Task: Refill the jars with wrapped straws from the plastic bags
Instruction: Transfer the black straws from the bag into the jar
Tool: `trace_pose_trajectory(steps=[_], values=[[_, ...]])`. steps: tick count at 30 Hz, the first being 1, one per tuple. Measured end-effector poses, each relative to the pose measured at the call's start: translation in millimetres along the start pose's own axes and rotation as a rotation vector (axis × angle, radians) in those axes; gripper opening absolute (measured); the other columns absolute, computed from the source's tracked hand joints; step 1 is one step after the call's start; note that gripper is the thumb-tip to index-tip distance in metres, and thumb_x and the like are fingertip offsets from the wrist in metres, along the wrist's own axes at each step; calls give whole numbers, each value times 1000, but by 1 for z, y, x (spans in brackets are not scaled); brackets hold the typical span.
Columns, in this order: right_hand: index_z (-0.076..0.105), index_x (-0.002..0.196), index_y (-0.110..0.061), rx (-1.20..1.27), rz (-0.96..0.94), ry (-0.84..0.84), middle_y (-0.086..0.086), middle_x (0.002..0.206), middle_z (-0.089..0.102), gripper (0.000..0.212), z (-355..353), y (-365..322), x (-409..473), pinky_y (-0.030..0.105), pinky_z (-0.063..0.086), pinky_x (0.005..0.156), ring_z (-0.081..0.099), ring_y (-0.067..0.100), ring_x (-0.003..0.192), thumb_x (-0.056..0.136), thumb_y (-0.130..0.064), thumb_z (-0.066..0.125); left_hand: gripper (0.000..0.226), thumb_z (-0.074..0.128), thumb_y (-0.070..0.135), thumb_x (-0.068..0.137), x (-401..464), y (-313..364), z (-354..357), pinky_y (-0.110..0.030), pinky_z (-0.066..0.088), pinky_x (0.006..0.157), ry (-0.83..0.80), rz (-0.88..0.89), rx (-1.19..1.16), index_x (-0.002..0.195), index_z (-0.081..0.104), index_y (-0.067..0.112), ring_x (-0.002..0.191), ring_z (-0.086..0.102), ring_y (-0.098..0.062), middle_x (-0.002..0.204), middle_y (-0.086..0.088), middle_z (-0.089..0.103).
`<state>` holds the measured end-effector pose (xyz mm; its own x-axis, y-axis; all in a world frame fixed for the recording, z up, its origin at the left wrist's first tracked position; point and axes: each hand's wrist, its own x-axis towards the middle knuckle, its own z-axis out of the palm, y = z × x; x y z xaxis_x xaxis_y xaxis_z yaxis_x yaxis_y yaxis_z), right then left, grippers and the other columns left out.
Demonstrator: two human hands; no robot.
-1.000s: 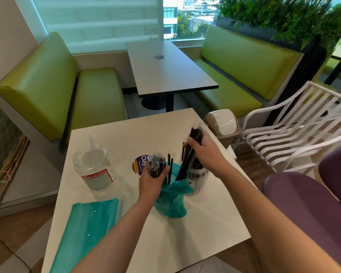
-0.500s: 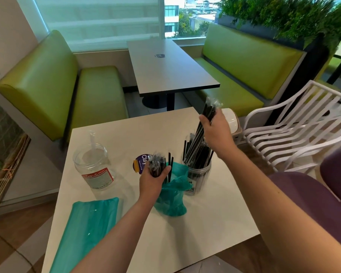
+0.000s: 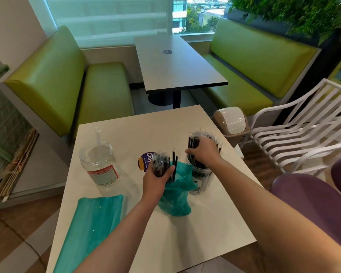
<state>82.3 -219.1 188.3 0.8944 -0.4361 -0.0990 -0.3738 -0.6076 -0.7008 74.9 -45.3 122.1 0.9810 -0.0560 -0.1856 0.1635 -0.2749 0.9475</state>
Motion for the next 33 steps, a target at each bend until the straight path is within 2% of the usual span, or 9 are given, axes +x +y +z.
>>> trace_pose_trajectory(steps=[3,6,9,13,17,21,26,30,33], values=[[47,127,-15,129,-79,103,1,108,54,58,-7,-12,2,28,41,80,53,17,99,79,-23,79,72,79,44,76,1,-1,1,-33,46,101,-3,-8,-7,136,50,17,116,56,-16,124,1,62],[54,122,-19,89,-190,201,4,106,59,36,-4,-15,7,26,40,78,55,15,92,89,-24,67,73,79,46,74,3,-2,0,-35,47,102,2,-21,-13,135,51,17,118,57,-20,126,-2,63],[68,108,-10,-38,-232,176,6,112,60,17,6,-5,8,20,38,81,56,16,95,95,-16,59,72,79,46,75,3,-2,0,-33,47,100,10,-20,-12,134,52,18,117,57,-20,125,-1,63],[70,107,-6,-80,-250,130,6,116,60,18,16,8,7,24,45,88,60,18,98,94,-15,60,74,79,47,75,4,-3,0,-37,47,103,3,-31,-4,137,50,18,119,57,-21,128,-2,62],[67,118,-13,-95,-336,139,-2,126,54,27,10,4,-3,27,50,89,59,12,95,94,-24,62,79,79,50,74,5,-2,0,-39,46,104,6,-31,8,139,49,17,120,56,-22,130,-3,61],[65,118,-22,-49,-409,230,-12,129,52,26,11,0,-22,19,45,87,51,-2,95,93,-16,60,75,78,48,75,5,-1,-1,-37,47,102,5,-20,6,138,49,17,120,57,-22,129,-3,61],[58,90,-17,178,-249,191,-5,91,55,11,36,4,-50,20,45,69,52,5,74,89,-6,61,68,78,44,77,4,-1,-4,-35,49,99,1,9,-3,135,50,20,114,59,-19,123,-1,64],[51,91,-17,212,-118,60,-3,93,52,19,57,18,-58,22,48,67,55,14,78,86,-8,67,66,77,45,78,4,-2,-6,-30,47,96,-12,18,7,133,51,20,109,57,-15,119,2,63],[50,109,-18,276,-15,-10,-2,103,51,36,64,24,-58,16,42,69,53,13,89,83,-12,73,68,77,48,77,6,-4,-6,-33,48,97,-31,-6,10,133,52,19,113,58,-18,121,0,63]])
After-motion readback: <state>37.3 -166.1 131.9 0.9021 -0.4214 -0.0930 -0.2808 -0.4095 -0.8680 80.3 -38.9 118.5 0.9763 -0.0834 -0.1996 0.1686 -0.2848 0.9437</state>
